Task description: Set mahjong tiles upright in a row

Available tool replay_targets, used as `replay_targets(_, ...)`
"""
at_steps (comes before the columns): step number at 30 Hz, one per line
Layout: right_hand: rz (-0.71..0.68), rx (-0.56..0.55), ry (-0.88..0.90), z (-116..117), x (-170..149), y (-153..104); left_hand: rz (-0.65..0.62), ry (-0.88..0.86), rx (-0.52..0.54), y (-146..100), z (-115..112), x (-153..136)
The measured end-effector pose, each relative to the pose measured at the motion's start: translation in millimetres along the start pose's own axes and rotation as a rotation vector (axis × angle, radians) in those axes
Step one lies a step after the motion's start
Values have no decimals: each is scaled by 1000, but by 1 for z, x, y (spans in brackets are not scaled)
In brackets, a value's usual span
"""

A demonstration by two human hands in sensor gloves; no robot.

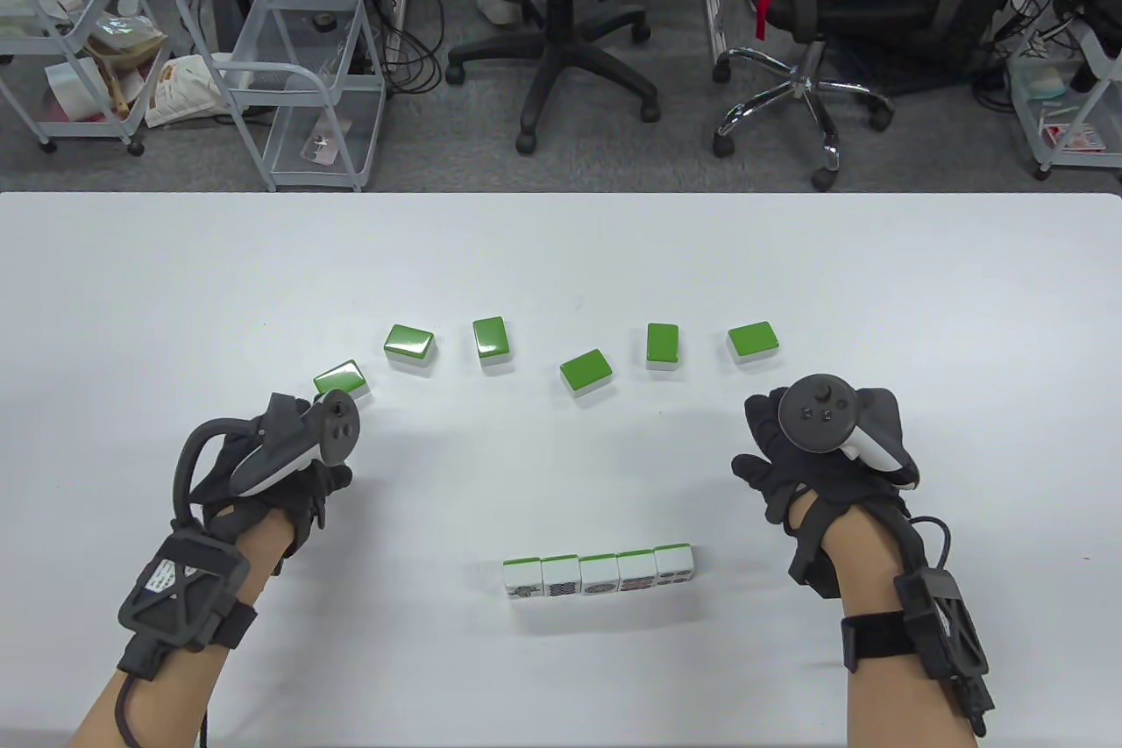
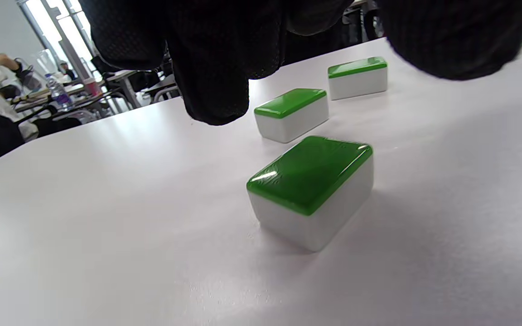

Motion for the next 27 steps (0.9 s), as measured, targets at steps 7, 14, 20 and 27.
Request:
replay_targets(7,2,5,-3,1,0,0,-105,79,-92,12,-29,9)
replay_targets(14,4,8,-3,1,0,-1,-235,160,-95,13,-41,14)
replay_targets(20,-2,11,1,0,-1,-1,-261,251,-64,13,-42,14)
replay_targets(27,-4,10,7,0,0,-2,-327,81,-84,8,-36,16)
Point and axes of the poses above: the tracker on the back of each hand, its own x axis roughly to the thumb side, its own y axis roughly from the wrist to the fingertips, z = x × y, the point moved 1 cm from there along y, roughly from the wrist to the fingertips, and after that the axes turned 7 degrees about -z, right-handed, at the moved point
